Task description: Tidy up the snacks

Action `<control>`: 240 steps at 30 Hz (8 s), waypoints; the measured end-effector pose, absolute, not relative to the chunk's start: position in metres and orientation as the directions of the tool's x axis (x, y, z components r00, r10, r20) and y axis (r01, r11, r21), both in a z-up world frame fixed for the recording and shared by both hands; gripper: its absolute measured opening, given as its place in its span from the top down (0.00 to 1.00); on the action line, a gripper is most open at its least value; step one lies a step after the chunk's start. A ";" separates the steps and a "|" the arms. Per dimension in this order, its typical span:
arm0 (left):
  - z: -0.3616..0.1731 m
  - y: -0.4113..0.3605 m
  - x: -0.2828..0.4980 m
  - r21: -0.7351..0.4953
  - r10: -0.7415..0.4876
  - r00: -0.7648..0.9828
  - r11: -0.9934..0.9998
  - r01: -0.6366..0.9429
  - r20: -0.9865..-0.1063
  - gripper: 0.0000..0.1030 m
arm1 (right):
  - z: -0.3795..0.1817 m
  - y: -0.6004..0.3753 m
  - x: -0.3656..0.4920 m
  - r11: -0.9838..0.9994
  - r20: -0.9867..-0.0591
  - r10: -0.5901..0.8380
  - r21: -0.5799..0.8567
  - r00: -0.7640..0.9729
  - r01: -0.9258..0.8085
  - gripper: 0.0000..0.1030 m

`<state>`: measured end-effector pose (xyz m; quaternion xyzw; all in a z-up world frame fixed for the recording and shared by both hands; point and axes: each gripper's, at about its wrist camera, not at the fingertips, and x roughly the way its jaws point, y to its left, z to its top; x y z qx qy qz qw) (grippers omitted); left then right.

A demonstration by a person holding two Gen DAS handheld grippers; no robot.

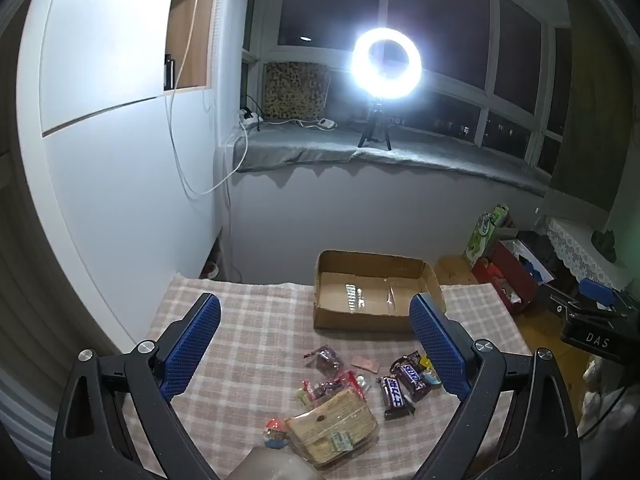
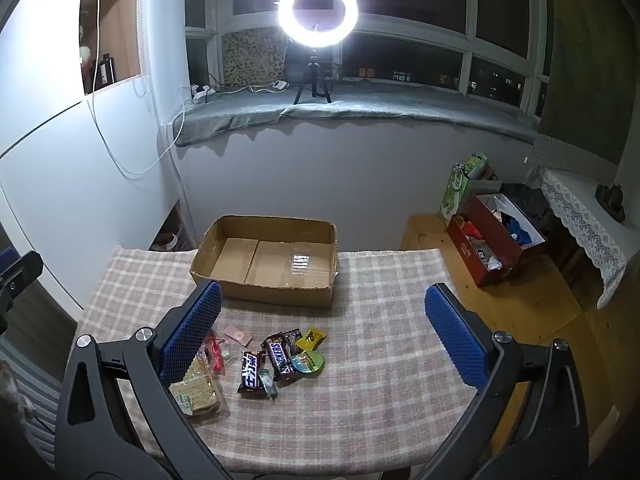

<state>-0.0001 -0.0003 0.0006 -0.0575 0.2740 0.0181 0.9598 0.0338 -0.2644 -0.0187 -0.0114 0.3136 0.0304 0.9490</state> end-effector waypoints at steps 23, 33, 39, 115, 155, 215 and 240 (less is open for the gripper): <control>-0.001 -0.006 0.003 -0.100 -0.018 0.850 0.994 -0.040 -0.526 0.08 | -0.022 -0.262 0.032 0.998 -0.590 0.043 -0.012 0.807 -0.061 0.00; 0.001 -0.005 0.005 -0.107 -0.023 0.853 0.994 -0.038 -0.521 0.08 | -0.018 -0.266 0.034 0.998 -0.587 0.041 -0.012 0.809 -0.059 0.00; 0.001 -0.005 0.005 -0.107 -0.023 0.853 0.994 -0.038 -0.521 0.08 | -0.018 -0.265 0.034 0.998 -0.586 0.040 -0.014 0.809 -0.059 0.00; -0.067 0.047 0.017 -0.274 -0.080 0.717 0.949 -0.159 -0.693 0.12 | -0.101 -0.251 0.067 0.973 -0.750 0.215 0.111 0.626 -0.201 0.00; -0.230 0.044 0.006 -0.543 -0.408 0.422 0.794 -0.274 -0.809 0.58 | -0.261 -0.132 0.125 0.758 -0.867 0.498 0.440 -0.008 -0.482 0.33; -0.127 -0.034 0.204 -0.443 -0.425 0.566 0.889 0.115 -0.707 0.62 | -0.157 -0.207 0.246 0.817 -0.792 0.548 0.438 0.269 -0.374 0.49; -0.193 -0.045 0.275 -0.373 -0.355 0.435 0.927 0.047 -0.828 0.62 | -0.231 -0.211 0.326 0.891 -0.883 0.411 0.339 0.225 -0.301 0.48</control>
